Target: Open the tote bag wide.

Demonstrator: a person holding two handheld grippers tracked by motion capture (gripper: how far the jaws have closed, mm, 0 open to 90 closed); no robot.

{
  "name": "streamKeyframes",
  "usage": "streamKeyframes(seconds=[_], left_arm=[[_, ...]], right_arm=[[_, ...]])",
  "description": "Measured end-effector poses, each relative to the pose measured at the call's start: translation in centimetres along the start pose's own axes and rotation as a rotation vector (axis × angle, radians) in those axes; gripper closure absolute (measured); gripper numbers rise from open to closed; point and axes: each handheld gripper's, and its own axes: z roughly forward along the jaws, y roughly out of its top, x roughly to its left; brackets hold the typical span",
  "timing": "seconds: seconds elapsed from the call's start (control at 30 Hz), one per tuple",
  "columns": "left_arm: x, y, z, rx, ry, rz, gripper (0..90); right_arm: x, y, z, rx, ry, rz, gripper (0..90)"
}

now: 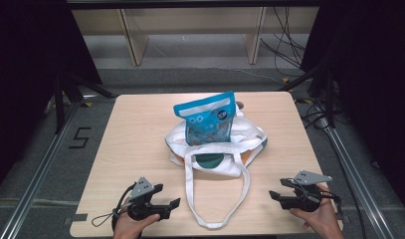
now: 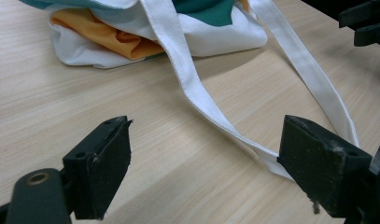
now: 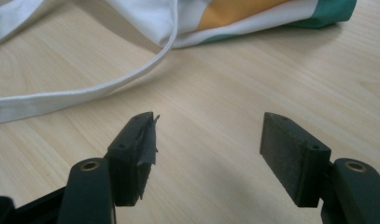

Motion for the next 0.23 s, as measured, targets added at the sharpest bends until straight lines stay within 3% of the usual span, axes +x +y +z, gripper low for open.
streamKeyframes(seconds=[0.03, 0.17, 0.23], left_arm=[[0.05, 0.0, 0.03, 0.0, 0.002, 0.002, 16.2], [0.05, -0.03, 0.08, 0.015, 0.005, 0.012, 16.1], [0.07, -0.05, 0.17, 0.012, 0.0, 0.013, 16.1]], right_arm=[[0.11, -0.1, 0.0, 0.004, -0.001, 0.022, 36.6], [-0.11, -0.28, 0.2, 0.011, -0.002, 0.035, 36.2], [-0.32, -0.26, 0.29, 0.02, 0.016, 0.019, 36.0]])
